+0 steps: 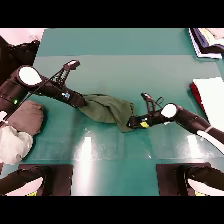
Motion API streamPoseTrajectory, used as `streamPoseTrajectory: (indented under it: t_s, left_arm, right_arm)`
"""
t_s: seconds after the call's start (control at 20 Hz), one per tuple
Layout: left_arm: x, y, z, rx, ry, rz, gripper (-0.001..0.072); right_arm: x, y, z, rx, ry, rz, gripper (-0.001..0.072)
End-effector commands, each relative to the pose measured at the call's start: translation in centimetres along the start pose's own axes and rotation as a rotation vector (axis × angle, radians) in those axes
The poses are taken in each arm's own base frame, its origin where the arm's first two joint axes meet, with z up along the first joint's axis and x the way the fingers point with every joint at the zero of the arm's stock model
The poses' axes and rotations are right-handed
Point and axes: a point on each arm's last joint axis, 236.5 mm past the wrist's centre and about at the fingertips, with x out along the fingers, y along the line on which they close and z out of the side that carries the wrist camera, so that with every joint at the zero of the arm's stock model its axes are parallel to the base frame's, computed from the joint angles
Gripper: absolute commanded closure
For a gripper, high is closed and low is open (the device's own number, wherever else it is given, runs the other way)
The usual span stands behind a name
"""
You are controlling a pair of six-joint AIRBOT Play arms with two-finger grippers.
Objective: Fold the shirts.
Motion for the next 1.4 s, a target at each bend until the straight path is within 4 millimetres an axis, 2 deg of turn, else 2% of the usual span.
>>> streamPoseTrajectory:
  t_s: [0.0, 0.05, 0.1, 0.2, 0.3, 0.35, 0.45, 0.5, 0.6, 0.7, 0.75, 0.9, 1.0, 1.1, 1.2, 1.25, 1.35]
  left_arm:
    - [-0.1, -0.4, -1.1, -0.001, 0.048, -0.015, 0.0681]
    - [-0.2, -0.2, -1.3, 0.006, 0.059, -0.005, 0.0681]
    - [-0.7, 0.6, -1.4, 0.032, 0.076, 0.038, 0.0681]
    - [-3.3, 2.7, -0.8, 0.081, 0.101, 0.172, 0.0681]
    - [-7.5, 3.8, 1.4, 0.129, 0.069, 0.300, 0.0681]
    - [-9.8, 3.7, 3.0, 0.157, 0.029, 0.347, 0.0681]
    - [-14.3, 2.1, 6.5, 0.208, -0.100, 0.394, 0.0681]
    - [-16.6, 1.0, 8.2, 0.233, -0.175, 0.408, 0.0681]
    - [-20.9, -1.1, 10.6, 0.273, -0.306, 0.430, 0.0681]
    - [-24.9, -3.2, 12.2, 0.305, -0.419, 0.447, 0.0681]
    - [-26.8, -4.2, 12.7, 0.306, -0.478, 0.452, 0.0681]
    - [-31.1, -7.0, 13.1, 0.344, -0.613, 0.454, 0.0681]
    - [-33.6, -8.5, 12.4, 0.365, -0.685, 0.463, 0.0681]
    - [-36.1, -10.0, 11.5, 0.386, -0.759, 0.472, 0.0681]
    - [-38.5, -11.5, 10.6, 0.406, -0.833, 0.477, 0.0681]
    - [-39.4, -12.1, 10.2, 0.414, -0.860, 0.478, 0.0681]
    - [-39.5, -12.3, 9.6, 0.415, -0.857, 0.475, 0.0681]
  right_arm:
    - [1.8, 0.9, 0.6, -0.051, 0.030, -0.007, 0.0640]
    - [1.3, 1.3, 1.2, -0.081, 0.020, 0.001, 0.0695]
    - [0.2, 1.7, 2.1, -0.099, -0.005, 0.008, 0.0695]
    - [-4.4, 2.3, 5.1, -0.160, -0.095, -0.004, 0.0696]
    - [-12.1, 3.1, 9.3, -0.197, -0.273, -0.010, 0.0696]
    - [-16.3, 3.4, 11.1, -0.203, -0.380, -0.012, 0.0697]
    - [-25.7, 3.8, 13.8, -0.198, -0.609, -0.019, 0.0697]
    - [-30.3, 3.7, 14.3, -0.194, -0.712, -0.035, 0.0697]
    - [-37.8, 3.4, 13.9, -0.186, -0.863, -0.082, 0.0697]
    - [-43.5, 3.2, 12.4, -0.174, -0.967, -0.140, 0.0698]
    - [-45.5, 3.2, 11.4, -0.172, -1.001, -0.168, 0.0697]
    - [-50.7, 4.2, 8.1, -0.179, -1.104, -0.252, 0.0697]
    - [-53.6, 5.2, 6.4, -0.188, -1.182, -0.302, 0.0697]
    - [-55.4, 6.0, 5.2, -0.197, -1.231, -0.339, 0.0697]
    - [-56.0, 6.3, 4.7, -0.191, -1.234, -0.354, 0.0697]
    - [-55.6, 6.2, 4.6, -0.182, -1.210, -0.349, 0.0697]
    - [-53.9, 5.1, 4.9, -0.130, -1.104, -0.327, 0.0697]
